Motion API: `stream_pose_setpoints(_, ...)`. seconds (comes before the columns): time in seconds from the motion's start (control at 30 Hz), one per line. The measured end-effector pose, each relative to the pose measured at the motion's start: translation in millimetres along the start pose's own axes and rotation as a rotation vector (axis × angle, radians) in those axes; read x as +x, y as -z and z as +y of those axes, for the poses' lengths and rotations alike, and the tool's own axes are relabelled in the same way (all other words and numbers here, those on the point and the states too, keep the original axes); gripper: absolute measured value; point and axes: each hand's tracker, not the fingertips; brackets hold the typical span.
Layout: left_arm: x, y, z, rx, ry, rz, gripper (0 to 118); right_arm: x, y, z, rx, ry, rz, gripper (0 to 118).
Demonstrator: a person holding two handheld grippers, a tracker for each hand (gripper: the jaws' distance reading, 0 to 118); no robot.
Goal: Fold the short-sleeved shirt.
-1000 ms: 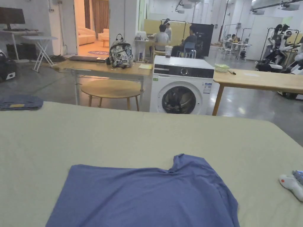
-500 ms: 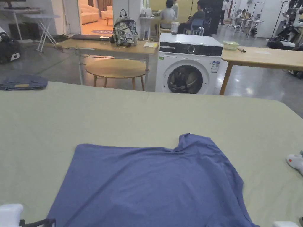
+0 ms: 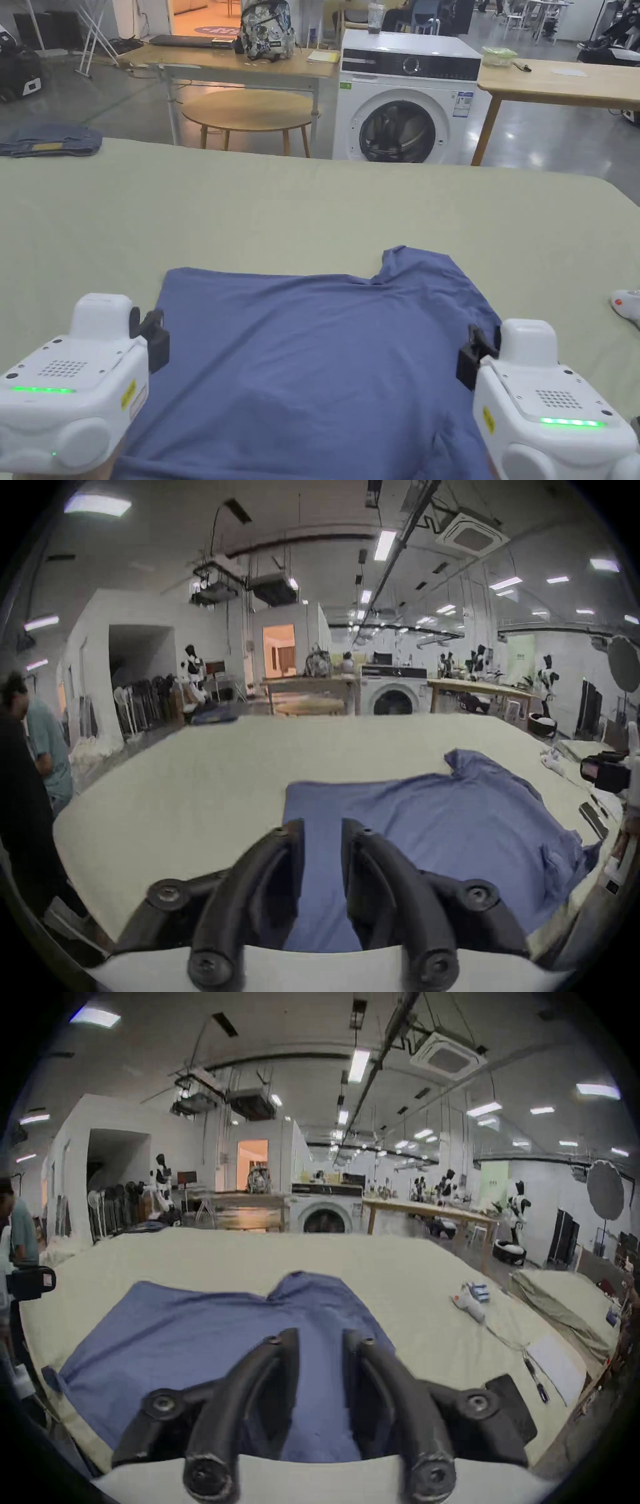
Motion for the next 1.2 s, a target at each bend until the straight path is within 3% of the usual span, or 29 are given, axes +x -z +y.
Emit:
stream_pose_setpoints(0.03, 5.0, -0.4, 0.6, 0.016, 0.002, -0.004, 7, -4.5, 1.1, 0.8, 0.013, -0.004, 0.0, 0)
stream_pose_setpoints(0.07, 7.5, -0.8, 1.6, 0.022, -0.001, -0.01, 0, -8.3, 2.3, 1.4, 0.021, 0.0, 0.0, 0)
stream_pose_setpoints(0.33, 9.2, 0.5, 0.4, 0.011, -0.031, -0.007, 0, -9.1, 6.6, -0.1, 0.02, 0.045, -0.011, 0)
stream_pose_setpoints(0.57, -37.2, 4.7, -15.4, -0.299, -0.044, -0.087, 0, 4.0, 4.1, -8.1, -0.033, 0.047, -0.016, 0)
stream_pose_setpoints(0.73, -68.1, 9.0, -38.7, -0.466, -0.072, -0.059, 0, 9.8, 7.4, -18.8, -0.081, 0.054, -0.011, 0)
stream_pose_setpoints(0.8, -74.8, 7.9, -43.5, -0.5, -0.106, -0.045, 13, 10.9, 9.0, -23.4, -0.097, 0.054, -0.009, 0)
stream_pose_setpoints(0.87, -81.4, 10.7, -53.4, -0.539, -0.121, -0.02, 45, 10.4, 10.2, -26.7, -0.116, 0.058, -0.003, 0)
stream_pose_setpoints(0.93, -84.4, 14.6, -63.0, -0.598, -0.141, 0.007, 62, 10.1, 11.3, -29.1, -0.127, 0.062, -0.001, 0)
stream_pose_setpoints(1.2, -76.5, -1.1, -102.5, -0.704, -0.091, 0.069, 75, 5.4, 13.1, -34.5, -0.159, 0.035, 0.012, 0)
